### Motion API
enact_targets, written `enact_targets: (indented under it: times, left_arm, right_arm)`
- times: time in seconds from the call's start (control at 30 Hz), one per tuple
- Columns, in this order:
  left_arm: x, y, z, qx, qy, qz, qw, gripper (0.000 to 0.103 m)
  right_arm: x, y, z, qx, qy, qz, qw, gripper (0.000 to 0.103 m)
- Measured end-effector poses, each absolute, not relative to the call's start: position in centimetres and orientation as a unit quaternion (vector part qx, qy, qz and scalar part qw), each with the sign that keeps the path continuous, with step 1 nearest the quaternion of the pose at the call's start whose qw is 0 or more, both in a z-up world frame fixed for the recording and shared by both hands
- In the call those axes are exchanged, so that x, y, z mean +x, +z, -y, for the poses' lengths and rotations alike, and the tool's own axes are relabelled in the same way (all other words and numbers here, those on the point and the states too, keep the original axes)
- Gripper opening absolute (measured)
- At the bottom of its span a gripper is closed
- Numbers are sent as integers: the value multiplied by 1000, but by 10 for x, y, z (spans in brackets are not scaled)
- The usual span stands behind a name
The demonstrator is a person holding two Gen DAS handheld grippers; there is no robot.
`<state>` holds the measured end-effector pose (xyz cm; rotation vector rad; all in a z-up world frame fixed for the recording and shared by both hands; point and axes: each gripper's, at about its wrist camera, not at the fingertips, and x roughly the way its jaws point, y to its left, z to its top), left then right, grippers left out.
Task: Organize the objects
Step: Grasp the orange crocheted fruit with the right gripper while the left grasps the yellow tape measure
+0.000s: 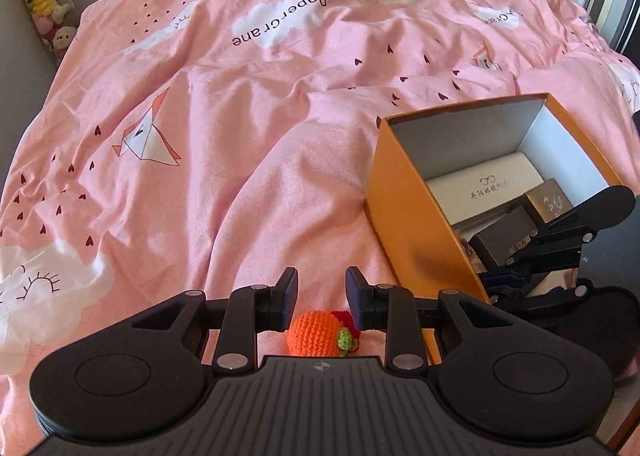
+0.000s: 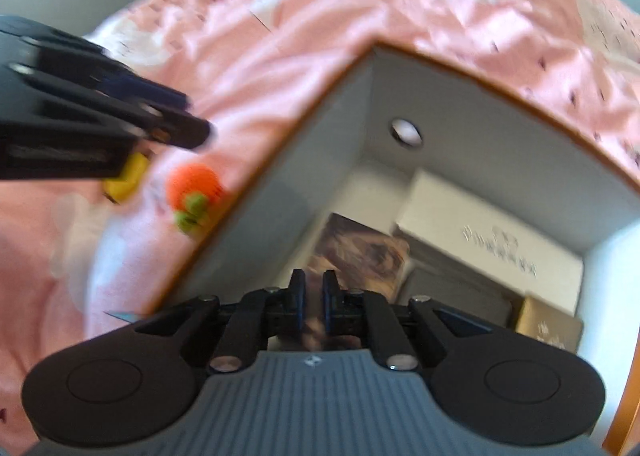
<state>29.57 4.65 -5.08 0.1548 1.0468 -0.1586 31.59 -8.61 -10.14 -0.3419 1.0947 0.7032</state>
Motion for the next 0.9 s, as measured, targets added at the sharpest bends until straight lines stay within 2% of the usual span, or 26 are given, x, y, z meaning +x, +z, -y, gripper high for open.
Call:
enact_targets:
  times: [0.3,0.6,0.83,0.9]
  left_arm:
    - [292,-44,-52,78,-101,-503,855,34]
    - [268,-5,-77,120,-107,-483,861,34]
    - [242,-2,-102,122,-86,-496,855,36]
    - [238,-4,-109,114,-74,-502,854,36]
  right_arm:
    - [322,-101,104,-137,303,-517,788,9]
    - [297,-40,112,-116,333,-447,822,14]
    - [265,-8,88,-136,371,-398,828,39]
    - [257,-5,76,-151,382,-390,824,41]
